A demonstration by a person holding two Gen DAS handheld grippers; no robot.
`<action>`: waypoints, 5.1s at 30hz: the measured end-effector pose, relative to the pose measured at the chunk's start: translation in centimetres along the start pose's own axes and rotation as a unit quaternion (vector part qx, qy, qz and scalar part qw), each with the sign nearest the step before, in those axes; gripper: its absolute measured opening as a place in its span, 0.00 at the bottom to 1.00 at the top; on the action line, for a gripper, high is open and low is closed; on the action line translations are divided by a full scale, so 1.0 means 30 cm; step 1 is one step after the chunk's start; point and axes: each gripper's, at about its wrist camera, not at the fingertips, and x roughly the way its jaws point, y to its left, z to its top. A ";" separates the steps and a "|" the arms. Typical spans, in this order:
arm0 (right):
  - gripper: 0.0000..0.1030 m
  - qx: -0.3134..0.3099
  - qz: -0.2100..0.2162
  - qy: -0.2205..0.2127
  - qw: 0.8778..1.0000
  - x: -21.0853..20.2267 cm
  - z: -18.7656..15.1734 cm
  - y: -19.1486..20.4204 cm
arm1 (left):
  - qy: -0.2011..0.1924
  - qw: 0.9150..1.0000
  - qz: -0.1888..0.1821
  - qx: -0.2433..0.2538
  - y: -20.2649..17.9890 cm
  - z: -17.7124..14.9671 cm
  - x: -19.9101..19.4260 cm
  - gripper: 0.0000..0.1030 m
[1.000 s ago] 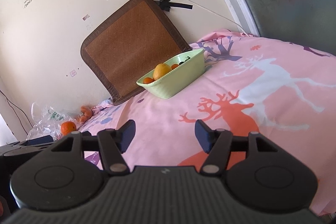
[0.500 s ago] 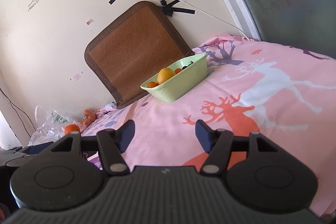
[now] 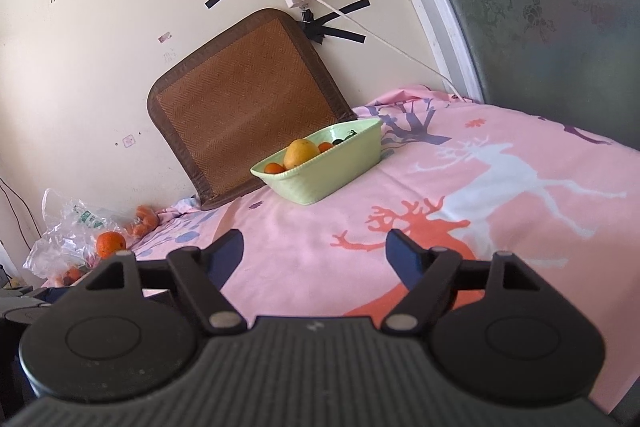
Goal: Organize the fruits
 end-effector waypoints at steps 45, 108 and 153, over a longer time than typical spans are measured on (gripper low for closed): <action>0.83 -0.038 -0.008 -0.008 0.999 0.074 -0.027 0.005 | 0.020 1.000 -0.004 0.020 -0.028 -0.004 0.092 1.00; 0.83 -0.020 0.018 0.014 1.000 0.096 -0.022 -0.016 | 0.020 1.000 0.017 0.012 -0.016 0.003 0.097 1.00; 0.83 -0.019 0.018 0.019 0.999 0.105 -0.032 -0.020 | 0.031 0.999 0.017 0.005 -0.005 0.001 0.110 1.00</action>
